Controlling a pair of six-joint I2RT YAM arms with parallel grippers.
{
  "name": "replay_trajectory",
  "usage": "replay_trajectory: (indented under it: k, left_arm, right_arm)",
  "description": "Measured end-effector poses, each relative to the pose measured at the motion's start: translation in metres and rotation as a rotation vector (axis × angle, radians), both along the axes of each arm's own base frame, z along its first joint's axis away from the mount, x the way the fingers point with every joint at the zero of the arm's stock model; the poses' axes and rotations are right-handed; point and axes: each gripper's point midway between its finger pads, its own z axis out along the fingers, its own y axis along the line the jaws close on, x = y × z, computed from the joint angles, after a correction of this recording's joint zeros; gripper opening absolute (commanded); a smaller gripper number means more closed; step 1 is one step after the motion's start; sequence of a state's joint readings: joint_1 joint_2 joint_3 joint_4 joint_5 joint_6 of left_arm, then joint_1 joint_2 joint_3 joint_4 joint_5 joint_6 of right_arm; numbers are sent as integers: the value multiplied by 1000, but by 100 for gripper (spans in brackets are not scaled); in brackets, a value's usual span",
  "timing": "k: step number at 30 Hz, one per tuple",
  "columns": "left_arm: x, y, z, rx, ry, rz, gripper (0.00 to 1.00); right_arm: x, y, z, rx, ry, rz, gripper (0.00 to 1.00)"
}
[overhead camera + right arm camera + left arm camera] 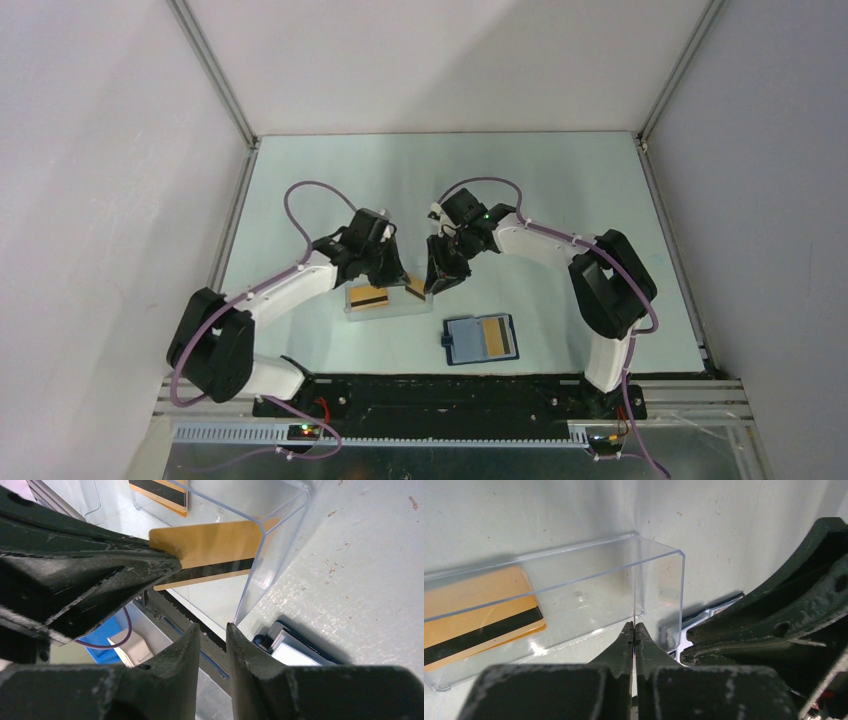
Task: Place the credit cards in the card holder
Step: Pick up the credit card from the storage box, then insert the credit card into the card holder.
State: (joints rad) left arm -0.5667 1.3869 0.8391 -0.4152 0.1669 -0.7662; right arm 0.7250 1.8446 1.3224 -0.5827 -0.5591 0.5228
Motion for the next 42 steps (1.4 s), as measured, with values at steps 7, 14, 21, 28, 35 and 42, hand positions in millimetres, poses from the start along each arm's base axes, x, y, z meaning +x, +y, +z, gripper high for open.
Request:
replay_trajectory:
  k: [7,14,21,28,35,42]
  left_arm:
    - [3,-1,10,-3,-18,-4,0]
    - [-3,3,12,7,-8,-8,0]
    - [-15,11,52,-30,-109,-52,0]
    - [-44,5,130,-194,-314,-225,0]
    - [-90,-11,177,-367,-404,-475,0]
    - [-124,-24,179,-448,-347,-648,0]
  right_arm:
    - [0,0,0,0,1,0,30]
    - [1,-1,1,6,4,-1,31]
    - [-6,-19,26,79,-38,1,62]
    - [-11,-40,100,264,-223,62,85]
    - [-36,-56,167,469,-366,189,79]
    - [-75,-51,183,588,-343,365,69]
